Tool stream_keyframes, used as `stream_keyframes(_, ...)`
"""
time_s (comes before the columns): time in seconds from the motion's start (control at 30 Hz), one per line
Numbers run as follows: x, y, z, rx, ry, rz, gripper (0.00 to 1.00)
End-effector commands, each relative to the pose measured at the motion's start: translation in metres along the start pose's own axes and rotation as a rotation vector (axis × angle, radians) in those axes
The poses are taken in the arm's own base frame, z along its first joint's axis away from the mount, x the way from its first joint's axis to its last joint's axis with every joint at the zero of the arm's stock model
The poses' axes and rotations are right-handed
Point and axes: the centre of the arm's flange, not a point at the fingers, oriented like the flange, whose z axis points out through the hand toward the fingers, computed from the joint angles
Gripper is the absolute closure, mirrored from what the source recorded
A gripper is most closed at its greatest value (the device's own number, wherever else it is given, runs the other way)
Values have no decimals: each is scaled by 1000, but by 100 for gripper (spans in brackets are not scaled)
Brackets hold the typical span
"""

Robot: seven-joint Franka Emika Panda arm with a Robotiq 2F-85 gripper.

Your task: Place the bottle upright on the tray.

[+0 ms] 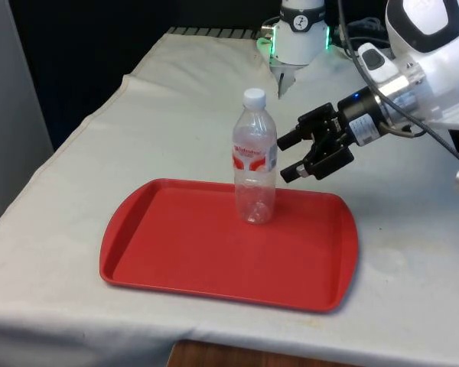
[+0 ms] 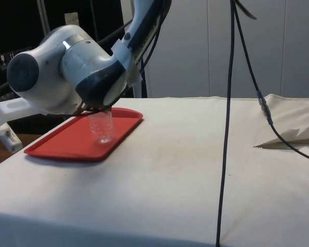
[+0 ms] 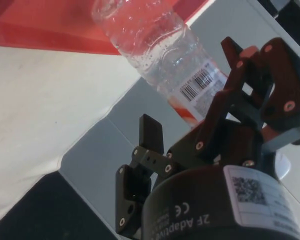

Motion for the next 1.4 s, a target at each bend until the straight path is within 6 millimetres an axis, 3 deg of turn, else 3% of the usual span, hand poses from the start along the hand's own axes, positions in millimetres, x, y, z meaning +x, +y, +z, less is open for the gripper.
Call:
stream_keyframes(0.0, 1, -1, -2, 2, -22, 7, 0)
stream_keyframes(0.33, 12, 1, -18, -3, -7, 7, 0)
stream_keyframes(0.37, 8, -1, -13, -4, 2, 7, 0)
stream_keyframes(0.57, 22, 1, -38, -3, 0, 10, 0)
stream_keyframes(1.37, 29, 0, -78, 16, -68, 32, 0)
